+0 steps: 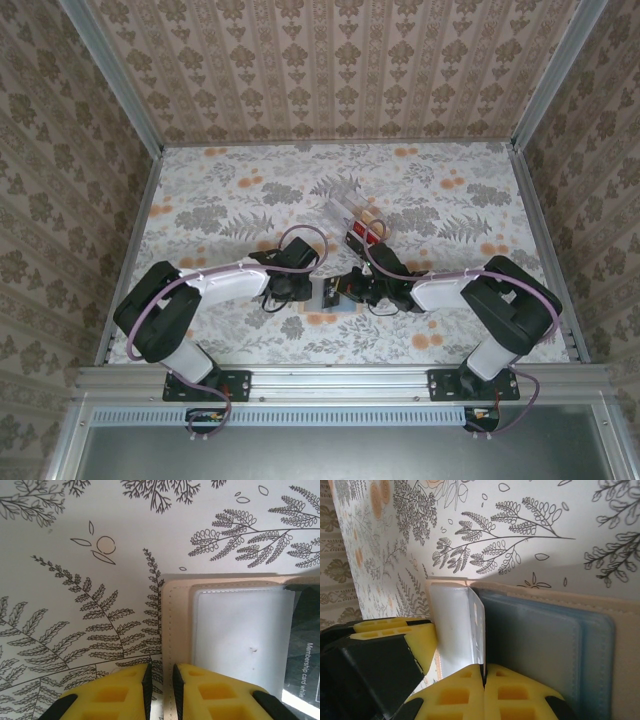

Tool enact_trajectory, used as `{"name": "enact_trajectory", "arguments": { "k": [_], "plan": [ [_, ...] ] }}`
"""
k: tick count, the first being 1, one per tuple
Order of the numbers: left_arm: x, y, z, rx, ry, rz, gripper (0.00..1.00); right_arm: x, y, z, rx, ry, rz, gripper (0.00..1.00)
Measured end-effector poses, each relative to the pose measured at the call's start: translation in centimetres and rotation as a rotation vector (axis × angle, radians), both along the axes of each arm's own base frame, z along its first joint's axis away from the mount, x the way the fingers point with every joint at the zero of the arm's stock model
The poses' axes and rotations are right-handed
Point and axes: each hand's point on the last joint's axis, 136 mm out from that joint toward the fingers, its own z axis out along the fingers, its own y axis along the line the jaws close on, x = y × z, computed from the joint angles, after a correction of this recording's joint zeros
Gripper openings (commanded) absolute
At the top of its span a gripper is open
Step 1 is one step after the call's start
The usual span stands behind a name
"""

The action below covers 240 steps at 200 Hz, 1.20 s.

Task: Put the credit cards into the card holder

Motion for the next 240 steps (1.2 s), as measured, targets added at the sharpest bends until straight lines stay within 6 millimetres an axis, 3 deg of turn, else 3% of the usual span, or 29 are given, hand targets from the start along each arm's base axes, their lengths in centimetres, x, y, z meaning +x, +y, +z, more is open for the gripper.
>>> {"name": "enact_trajectory", "arguments": {
  "k": [68,127,166,197,240],
  "plan": [
    [0.0,0.0,0.0,0.003,-0.004,-0.001,0.23,-0.4,0.7,-0.2,0.04,-0.004,0.005,0.07],
    [0.0,0.0,0.0,-0.001,-0.002,0.012,0.23,-1.2,0.1,-0.6,0.034,0.002,0.005,0.08],
    [0.0,-0.1,0.0,-0.002,-0.002,0.013,0.24,-0.8,1.3,-0.4,0.041,-0.002,0.019,0.09],
    [0.0,-0.1,0.0,-0.003,-0.003,0.013,0.25,-0.5,2.7,-0.3,0.051,0.0,0.033,0.13],
    [0.0,-0.2,0.1,-0.008,-0.002,0.016,0.26,-0.6,3.0,-0.8,0.027,0.023,0.038,0.25]
  ]
}}
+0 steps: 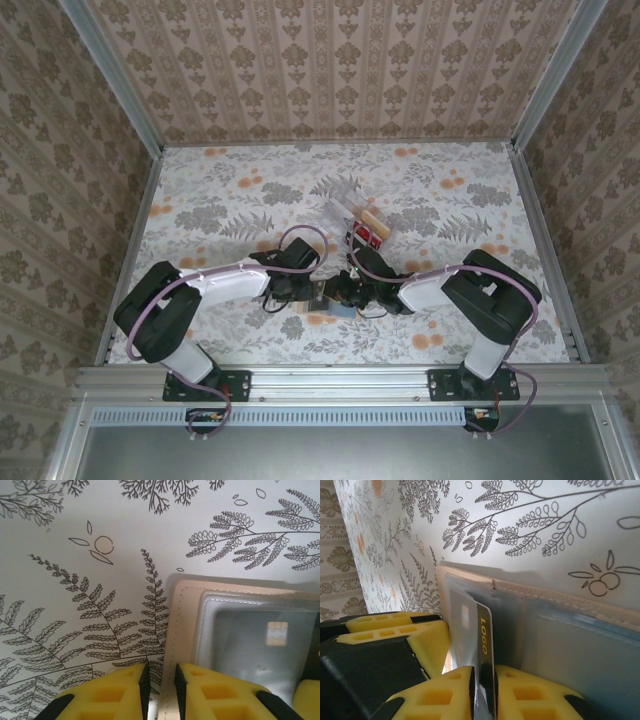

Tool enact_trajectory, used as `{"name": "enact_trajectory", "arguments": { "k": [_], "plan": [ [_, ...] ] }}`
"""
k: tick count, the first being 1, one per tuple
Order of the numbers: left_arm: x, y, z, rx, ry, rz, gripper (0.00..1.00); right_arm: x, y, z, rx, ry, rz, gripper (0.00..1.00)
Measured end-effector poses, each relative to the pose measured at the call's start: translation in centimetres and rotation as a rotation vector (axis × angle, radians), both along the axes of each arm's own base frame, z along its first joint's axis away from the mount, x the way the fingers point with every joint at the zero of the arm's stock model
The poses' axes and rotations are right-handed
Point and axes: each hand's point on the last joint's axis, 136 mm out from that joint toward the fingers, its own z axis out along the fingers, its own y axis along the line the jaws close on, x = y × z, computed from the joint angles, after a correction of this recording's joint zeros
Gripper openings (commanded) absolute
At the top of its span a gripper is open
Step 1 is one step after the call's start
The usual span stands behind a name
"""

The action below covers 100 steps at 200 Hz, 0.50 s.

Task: Put the credit cards into the card holder

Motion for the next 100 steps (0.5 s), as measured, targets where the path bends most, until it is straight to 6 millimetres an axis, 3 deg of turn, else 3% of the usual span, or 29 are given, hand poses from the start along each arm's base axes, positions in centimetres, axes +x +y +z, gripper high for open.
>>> {"name": "enact_trajectory", "arguments": {
  "k": [43,73,100],
  "plan": [
    [0.0,0.0,0.0,-0.002,-0.001,0.001,0.25,-0.4,-1.1,0.3,-0.084,0.001,0.002,0.32],
    [0.0,-0.1,0.0,-0.003,0.0,0.002,0.25,-0.8,-1.7,0.0,-0.121,0.014,0.006,0.23],
    [0.0,-0.1,0.0,-0.006,0.0,0.002,0.25,-0.8,-1.7,-0.2,-0.13,0.021,0.01,0.2]
  ]
}}
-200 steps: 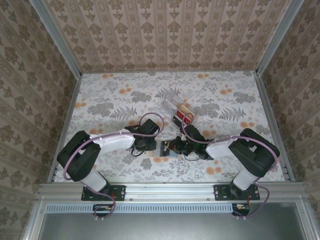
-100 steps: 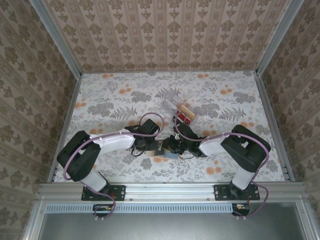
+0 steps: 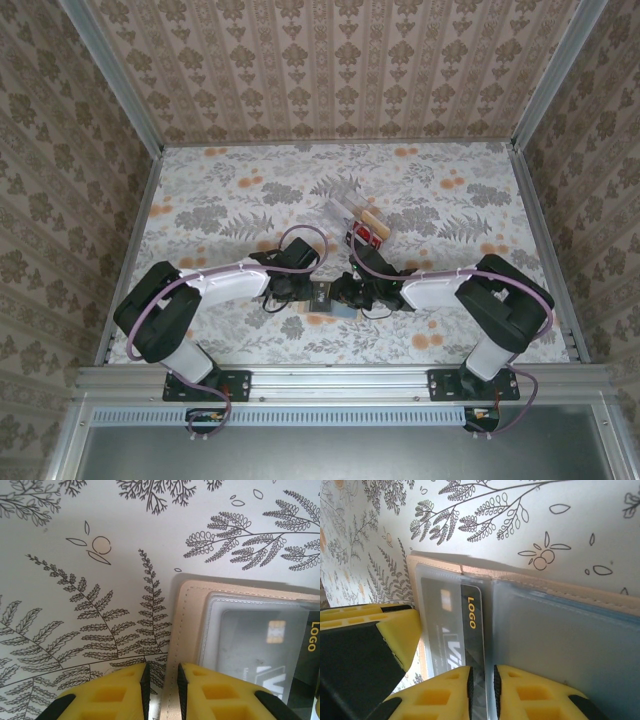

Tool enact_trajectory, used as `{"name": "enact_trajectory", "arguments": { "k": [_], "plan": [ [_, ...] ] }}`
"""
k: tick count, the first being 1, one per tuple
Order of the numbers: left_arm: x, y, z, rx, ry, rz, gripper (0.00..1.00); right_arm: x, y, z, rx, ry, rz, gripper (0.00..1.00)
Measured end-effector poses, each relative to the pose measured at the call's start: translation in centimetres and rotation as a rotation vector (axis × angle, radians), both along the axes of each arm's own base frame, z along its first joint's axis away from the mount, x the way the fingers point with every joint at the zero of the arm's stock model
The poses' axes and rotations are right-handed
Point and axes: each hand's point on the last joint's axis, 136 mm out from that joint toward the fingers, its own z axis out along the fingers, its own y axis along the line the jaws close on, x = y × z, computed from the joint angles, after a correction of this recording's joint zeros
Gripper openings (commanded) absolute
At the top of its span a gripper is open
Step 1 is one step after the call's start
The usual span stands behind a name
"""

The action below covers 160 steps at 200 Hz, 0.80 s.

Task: Put the credit cards into the card holder

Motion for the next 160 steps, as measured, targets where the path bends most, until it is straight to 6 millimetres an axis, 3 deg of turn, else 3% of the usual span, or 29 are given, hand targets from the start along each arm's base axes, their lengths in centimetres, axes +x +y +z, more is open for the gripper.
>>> {"name": "enact_trajectory", "arguments": {
  "k": [87,131,160],
  "plan": [
    [-0.1,-0.2,0.1,-0.037,-0.007,0.021,0.33,0.6,1.6,-0.3,0.023,0.02,0.023,0.16],
    [0.0,-0.5,0.2,-0.06,-0.008,0.032,0.42,0.6,1.7,-0.3,0.026,0.021,0.023,0.18],
    [0.0,-0.8,0.3,-0.073,-0.006,0.032,0.42,0.5,1.9,-0.1,0.025,0.019,0.029,0.21]
  ]
}}
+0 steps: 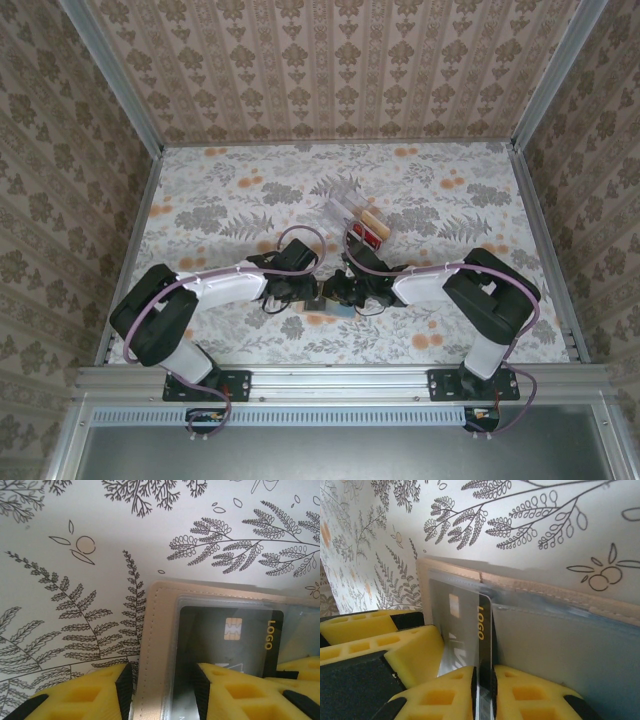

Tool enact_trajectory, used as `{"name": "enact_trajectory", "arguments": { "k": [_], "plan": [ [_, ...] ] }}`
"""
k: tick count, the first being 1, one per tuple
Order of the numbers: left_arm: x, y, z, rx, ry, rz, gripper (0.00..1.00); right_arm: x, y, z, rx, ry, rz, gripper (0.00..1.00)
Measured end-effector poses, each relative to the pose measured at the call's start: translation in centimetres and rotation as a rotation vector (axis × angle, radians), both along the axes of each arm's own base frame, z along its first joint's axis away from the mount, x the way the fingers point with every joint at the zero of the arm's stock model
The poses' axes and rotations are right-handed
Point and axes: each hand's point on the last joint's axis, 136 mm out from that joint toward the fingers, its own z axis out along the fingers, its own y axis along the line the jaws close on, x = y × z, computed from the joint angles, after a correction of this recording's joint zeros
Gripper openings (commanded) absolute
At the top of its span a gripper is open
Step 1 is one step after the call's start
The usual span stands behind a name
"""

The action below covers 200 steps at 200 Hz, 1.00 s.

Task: Put the credit cards into the card holder

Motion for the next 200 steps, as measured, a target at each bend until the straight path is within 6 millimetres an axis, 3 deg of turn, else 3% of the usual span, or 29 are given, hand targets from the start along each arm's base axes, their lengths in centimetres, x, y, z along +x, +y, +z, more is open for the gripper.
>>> {"name": "enact_trajectory", "arguments": {
  "k": [65,113,135,200],
  "plan": [
    [0.0,0.2,-0.1,0.003,0.0,0.006,0.35,-0.7,-2.1,1.4,-0.104,-0.036,0.012,0.2],
    [0.0,0.1,-0.1,0.002,0.0,0.005,0.33,-1.2,-3.8,0.3,-0.235,-0.011,0.03,0.16],
    [0.0,0.1,-0.1,-0.002,-0.003,0.005,0.33,-1.3,-4.8,-0.4,-0.309,-0.006,0.048,0.16],
    [-0.5,-0.9,0.9,-0.064,0.004,-0.021,0.41,-0.1,-6.2,0.8,-0.454,-0.091,0.138,0.19]
  ]
}}
